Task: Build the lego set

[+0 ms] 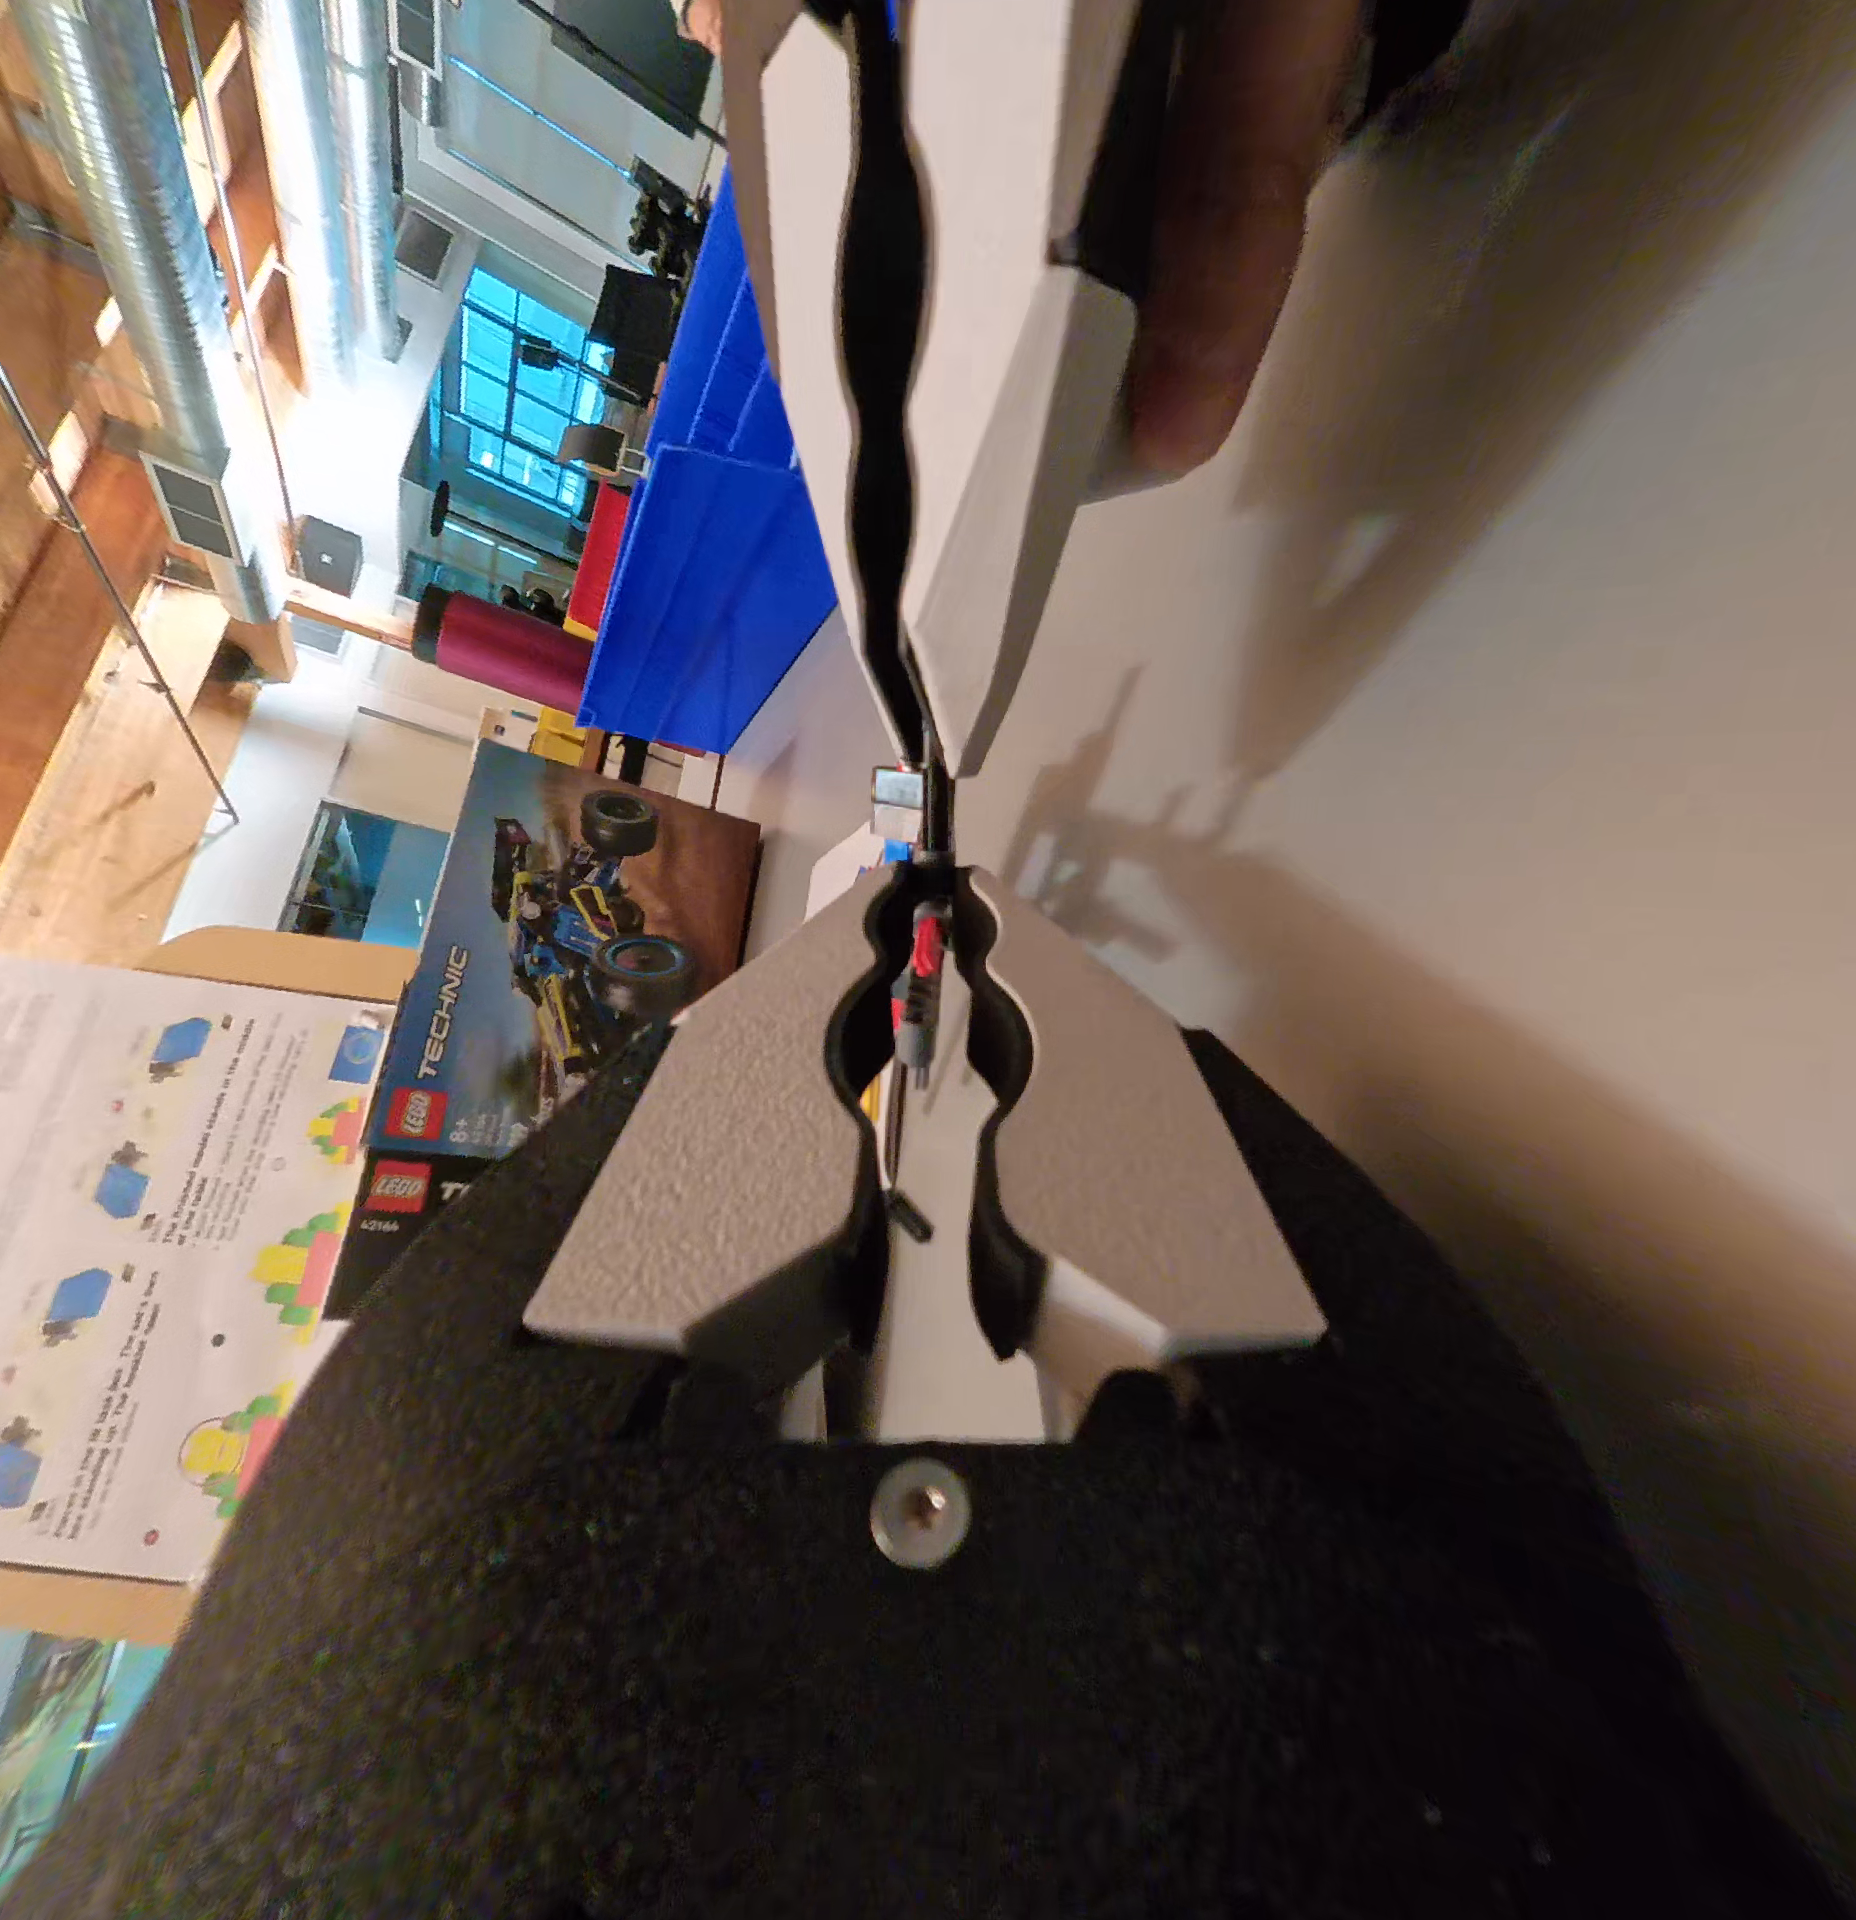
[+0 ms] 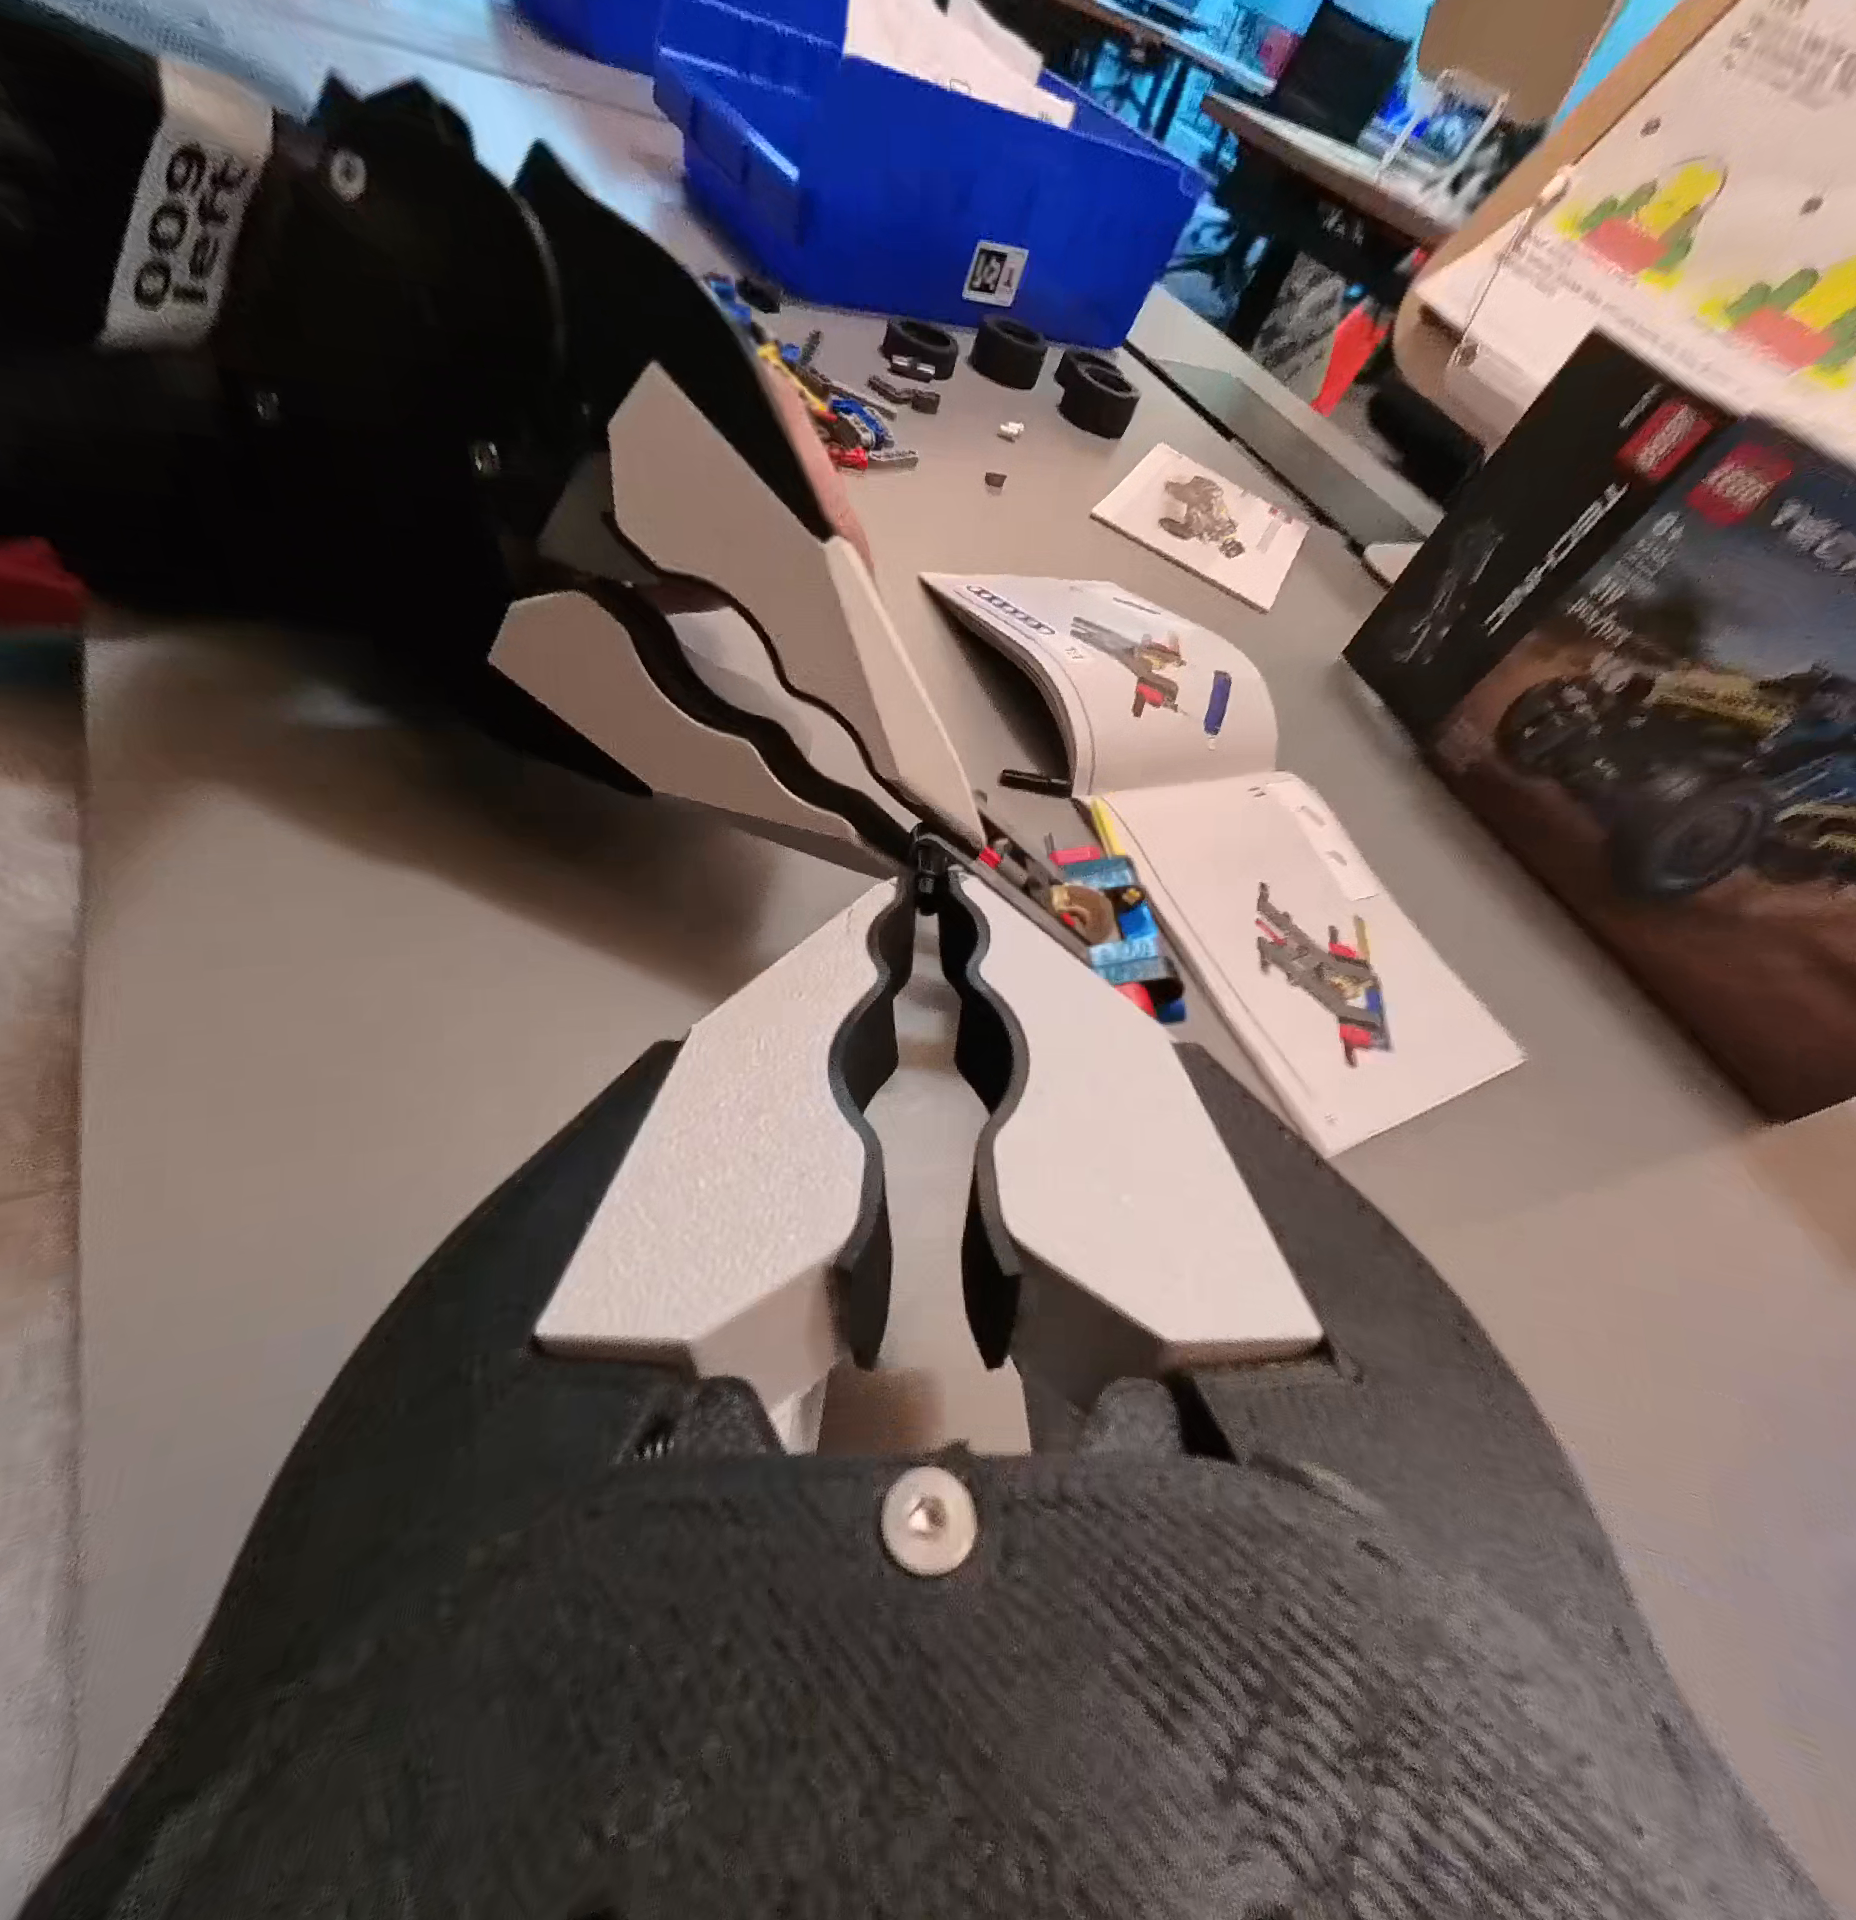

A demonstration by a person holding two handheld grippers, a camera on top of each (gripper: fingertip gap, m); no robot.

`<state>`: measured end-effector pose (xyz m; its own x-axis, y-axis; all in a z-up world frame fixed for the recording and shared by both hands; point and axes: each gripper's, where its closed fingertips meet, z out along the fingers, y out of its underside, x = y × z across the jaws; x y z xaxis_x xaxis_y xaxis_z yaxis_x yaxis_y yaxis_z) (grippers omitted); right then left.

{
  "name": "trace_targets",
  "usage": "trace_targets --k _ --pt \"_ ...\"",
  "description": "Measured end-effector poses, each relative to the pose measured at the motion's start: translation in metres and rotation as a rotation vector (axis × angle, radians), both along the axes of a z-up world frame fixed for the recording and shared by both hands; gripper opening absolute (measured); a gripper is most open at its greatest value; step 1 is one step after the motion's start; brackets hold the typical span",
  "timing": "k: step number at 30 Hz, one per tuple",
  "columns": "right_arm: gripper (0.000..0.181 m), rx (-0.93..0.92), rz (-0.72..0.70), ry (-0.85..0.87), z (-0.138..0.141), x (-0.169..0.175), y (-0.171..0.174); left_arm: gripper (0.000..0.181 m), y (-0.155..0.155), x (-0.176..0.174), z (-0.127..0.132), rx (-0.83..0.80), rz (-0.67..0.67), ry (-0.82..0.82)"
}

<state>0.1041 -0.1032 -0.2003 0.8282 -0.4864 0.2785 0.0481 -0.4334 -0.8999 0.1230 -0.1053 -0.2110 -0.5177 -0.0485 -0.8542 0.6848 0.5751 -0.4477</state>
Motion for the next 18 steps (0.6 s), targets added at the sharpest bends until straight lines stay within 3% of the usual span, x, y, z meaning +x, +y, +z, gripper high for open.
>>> trace_targets --k 15,18 --pt "0.003 0.058 0.062 0.124 0.0000 -0.0054 -0.0028 0.005 -0.0027 -0.0081 -0.0017 -0.060 -0.084 0.114" --pt "0.003 0.011 0.047 0.058 -0.0021 -0.0039 -0.0022 0.005 -0.0023 -0.0060 -0.0037 -0.025 -0.045 0.115"
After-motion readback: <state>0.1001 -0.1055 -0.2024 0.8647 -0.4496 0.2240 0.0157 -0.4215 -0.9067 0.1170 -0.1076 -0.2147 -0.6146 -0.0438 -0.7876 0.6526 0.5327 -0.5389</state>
